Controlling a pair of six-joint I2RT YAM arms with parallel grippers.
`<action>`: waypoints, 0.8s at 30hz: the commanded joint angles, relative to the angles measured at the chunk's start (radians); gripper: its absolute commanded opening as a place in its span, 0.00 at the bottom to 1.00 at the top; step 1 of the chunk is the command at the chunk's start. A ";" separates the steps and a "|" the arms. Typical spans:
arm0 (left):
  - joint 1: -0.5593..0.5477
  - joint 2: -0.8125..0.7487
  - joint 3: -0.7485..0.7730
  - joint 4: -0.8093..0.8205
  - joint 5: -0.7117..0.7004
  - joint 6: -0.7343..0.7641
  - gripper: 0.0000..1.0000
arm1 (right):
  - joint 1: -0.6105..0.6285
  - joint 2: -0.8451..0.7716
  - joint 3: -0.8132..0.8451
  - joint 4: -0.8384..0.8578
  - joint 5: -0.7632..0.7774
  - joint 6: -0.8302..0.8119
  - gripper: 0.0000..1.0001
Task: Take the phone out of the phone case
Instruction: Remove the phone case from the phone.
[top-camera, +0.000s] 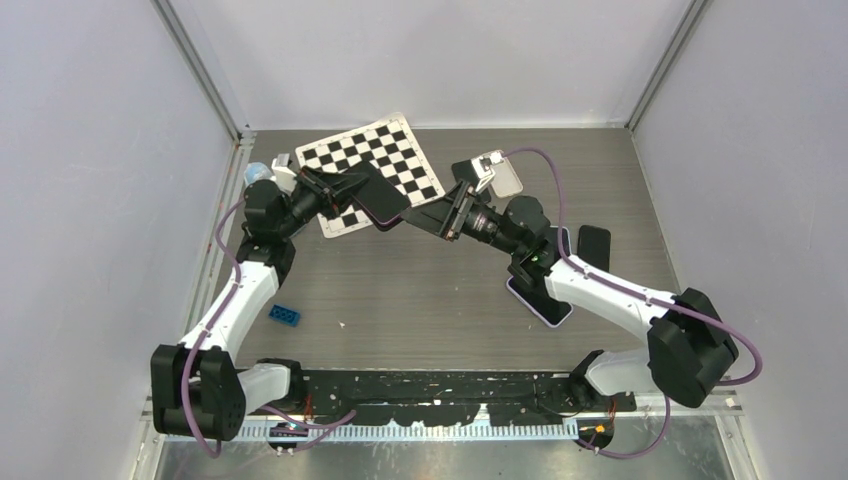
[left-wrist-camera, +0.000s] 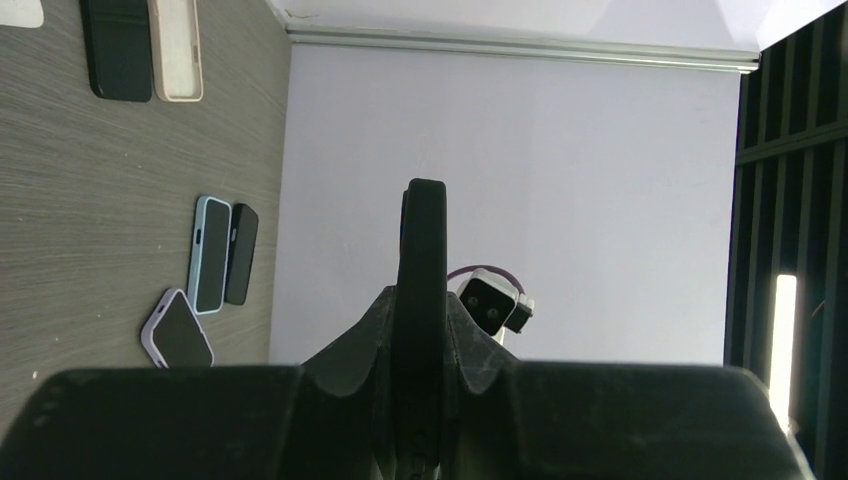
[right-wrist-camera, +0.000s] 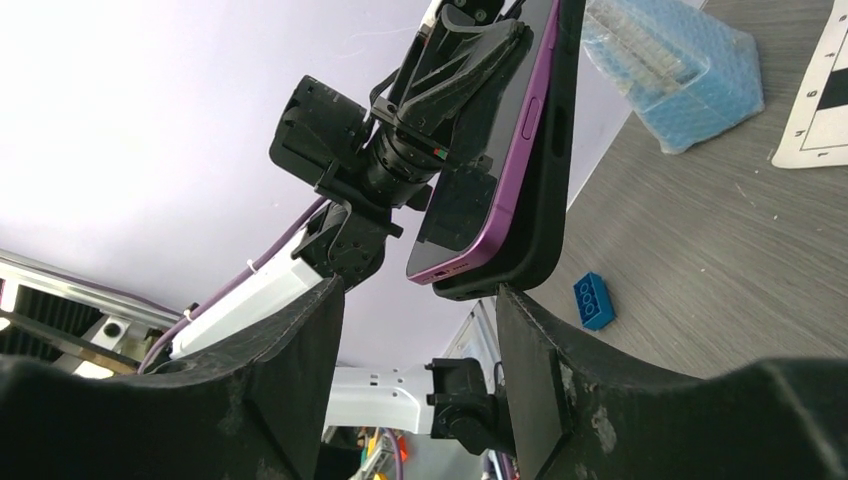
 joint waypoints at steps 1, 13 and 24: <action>-0.002 -0.024 0.005 0.115 0.062 -0.018 0.00 | -0.018 0.013 0.043 0.097 -0.006 0.051 0.63; -0.002 -0.031 0.010 0.104 0.076 0.007 0.00 | -0.029 0.018 0.029 0.139 -0.018 0.073 0.38; -0.004 -0.030 0.043 0.106 0.140 0.065 0.00 | -0.038 0.077 0.049 0.128 -0.025 0.117 0.48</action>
